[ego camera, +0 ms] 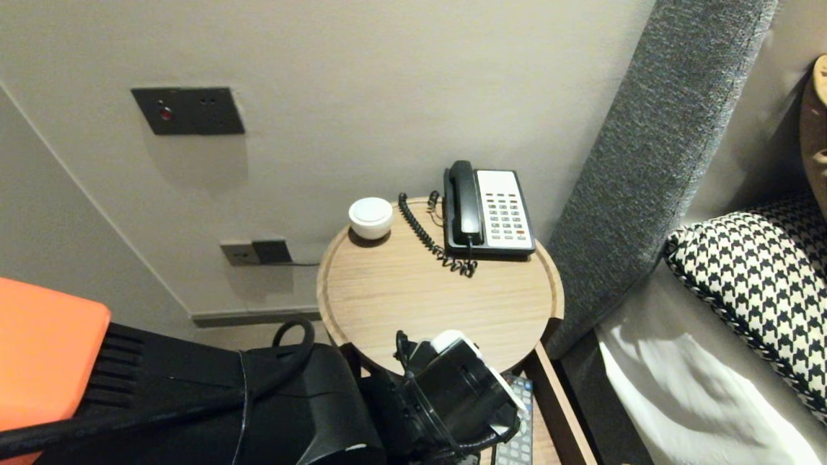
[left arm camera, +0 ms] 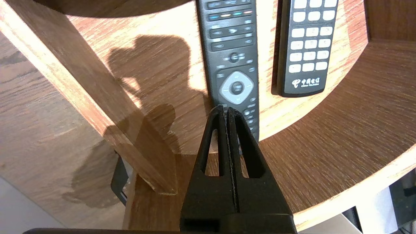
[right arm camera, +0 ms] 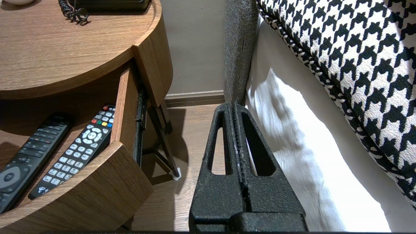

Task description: Take the remote control out of the drawer one by one and place them on the table

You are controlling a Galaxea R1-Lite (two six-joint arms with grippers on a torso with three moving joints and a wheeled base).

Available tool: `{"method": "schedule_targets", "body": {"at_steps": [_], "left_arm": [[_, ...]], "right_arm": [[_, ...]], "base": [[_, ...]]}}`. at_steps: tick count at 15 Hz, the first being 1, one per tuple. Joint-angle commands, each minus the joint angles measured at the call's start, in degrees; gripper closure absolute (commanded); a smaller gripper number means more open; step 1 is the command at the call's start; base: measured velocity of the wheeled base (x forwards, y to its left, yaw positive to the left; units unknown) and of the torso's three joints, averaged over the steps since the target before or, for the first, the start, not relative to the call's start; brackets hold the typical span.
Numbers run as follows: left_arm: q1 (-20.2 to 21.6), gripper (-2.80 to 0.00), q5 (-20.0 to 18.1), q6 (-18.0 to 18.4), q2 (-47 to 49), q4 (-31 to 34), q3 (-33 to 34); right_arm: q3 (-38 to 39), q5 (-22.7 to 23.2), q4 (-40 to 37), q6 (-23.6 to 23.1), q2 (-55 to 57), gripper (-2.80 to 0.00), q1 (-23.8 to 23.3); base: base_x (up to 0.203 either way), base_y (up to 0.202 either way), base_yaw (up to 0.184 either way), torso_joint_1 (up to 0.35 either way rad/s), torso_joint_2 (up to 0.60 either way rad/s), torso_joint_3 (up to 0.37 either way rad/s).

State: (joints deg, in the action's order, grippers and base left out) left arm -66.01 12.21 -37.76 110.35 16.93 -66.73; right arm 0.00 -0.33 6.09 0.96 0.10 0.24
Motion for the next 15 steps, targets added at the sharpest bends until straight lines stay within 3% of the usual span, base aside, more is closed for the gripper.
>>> {"method": "schedule_targets", "body": {"at_steps": [1, 8, 9, 10, 15], "left_arm": [[0.09, 0.0, -0.67, -0.32, 2.02, -0.11, -0.8], [0.35, 0.0, -2.04, -5.38, 10.54, 0.18, -8.09], [0.45, -1.92, -1.8, -5.61, 11.31, 0.2, -8.51], [0.72, -2.8, -1.75, -5.9, 11.85, 0.29, -9.04], [1.92, -2.8, -0.12, -7.38, 12.95, 0.21, -9.65]], "right_arm": [[2.29, -0.02, 0.06, 0.0, 0.08, 0.0, 0.02], [2.29, -0.02, 0.06, 0.0, 0.08, 0.0, 0.02], [2.29, -0.02, 0.06, 0.0, 0.08, 0.0, 0.02], [2.29, -0.01, 0.06, 0.0, 0.08, 0.0, 0.02], [2.29, -0.01, 0.06, 0.0, 0.08, 0.0, 0.02]], "base": [[0.0, 0.0, 0.0, 0.0, 0.0, 0.0], [0.0, 0.0, 0.0, 0.0, 0.0, 0.0], [0.0, 0.0, 0.0, 0.0, 0.0, 0.0], [0.0, 0.0, 0.0, 0.0, 0.0, 0.0], [0.0, 0.0, 0.0, 0.0, 0.0, 0.0]]}}
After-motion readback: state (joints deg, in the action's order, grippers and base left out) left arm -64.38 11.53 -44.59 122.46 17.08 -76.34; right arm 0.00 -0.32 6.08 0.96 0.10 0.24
